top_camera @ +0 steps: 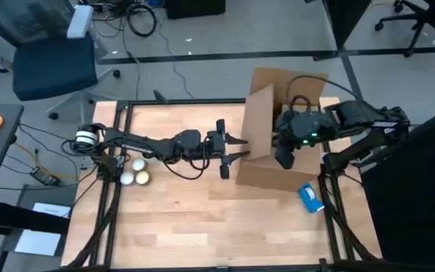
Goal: Wrap mug
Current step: Close the cardboard box
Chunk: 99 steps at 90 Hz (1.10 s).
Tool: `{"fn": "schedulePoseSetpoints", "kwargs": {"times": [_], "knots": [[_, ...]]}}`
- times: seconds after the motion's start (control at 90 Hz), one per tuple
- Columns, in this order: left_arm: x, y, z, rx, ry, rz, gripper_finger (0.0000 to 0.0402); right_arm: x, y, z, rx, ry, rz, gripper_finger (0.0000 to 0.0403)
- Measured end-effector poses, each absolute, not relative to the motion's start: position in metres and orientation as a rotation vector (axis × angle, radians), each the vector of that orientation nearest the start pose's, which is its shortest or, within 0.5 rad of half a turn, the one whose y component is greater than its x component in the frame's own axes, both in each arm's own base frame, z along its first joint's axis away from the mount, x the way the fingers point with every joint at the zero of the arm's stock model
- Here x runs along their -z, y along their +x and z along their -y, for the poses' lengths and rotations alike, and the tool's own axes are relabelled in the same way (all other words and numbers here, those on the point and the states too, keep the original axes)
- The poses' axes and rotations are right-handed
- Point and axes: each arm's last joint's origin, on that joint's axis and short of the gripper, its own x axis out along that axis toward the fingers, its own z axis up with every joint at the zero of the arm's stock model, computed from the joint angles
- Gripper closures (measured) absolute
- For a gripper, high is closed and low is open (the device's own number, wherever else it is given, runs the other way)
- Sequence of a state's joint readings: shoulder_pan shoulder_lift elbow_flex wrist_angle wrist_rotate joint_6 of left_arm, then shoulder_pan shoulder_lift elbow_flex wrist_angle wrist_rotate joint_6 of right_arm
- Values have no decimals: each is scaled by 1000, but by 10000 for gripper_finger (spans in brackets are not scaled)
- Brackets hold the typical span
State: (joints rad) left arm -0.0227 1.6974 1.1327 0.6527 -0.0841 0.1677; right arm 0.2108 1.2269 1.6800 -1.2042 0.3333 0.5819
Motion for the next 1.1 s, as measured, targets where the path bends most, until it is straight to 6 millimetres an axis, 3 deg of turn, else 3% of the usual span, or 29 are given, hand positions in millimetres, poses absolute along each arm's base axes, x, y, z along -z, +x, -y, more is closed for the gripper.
{"fn": "schedulePoseSetpoints", "kwargs": {"times": [0.089,0.244,0.489,0.622,0.856,1.1], "knots": [[-291,389,6,-67,163,62,271,-458,176,-29,383,314,-584,403],[-288,389,6,-63,133,47,271,-470,151,-16,646,198,-422,403],[-281,394,10,-48,115,34,271,-473,149,15,967,228,-313,403],[-281,394,11,-46,124,33,271,-478,152,41,1094,271,-258,403],[-279,394,11,-45,126,27,271,-499,147,96,1089,371,-69,403],[-279,394,11,-45,128,23,271,-482,146,159,1107,553,-103,403]]}}
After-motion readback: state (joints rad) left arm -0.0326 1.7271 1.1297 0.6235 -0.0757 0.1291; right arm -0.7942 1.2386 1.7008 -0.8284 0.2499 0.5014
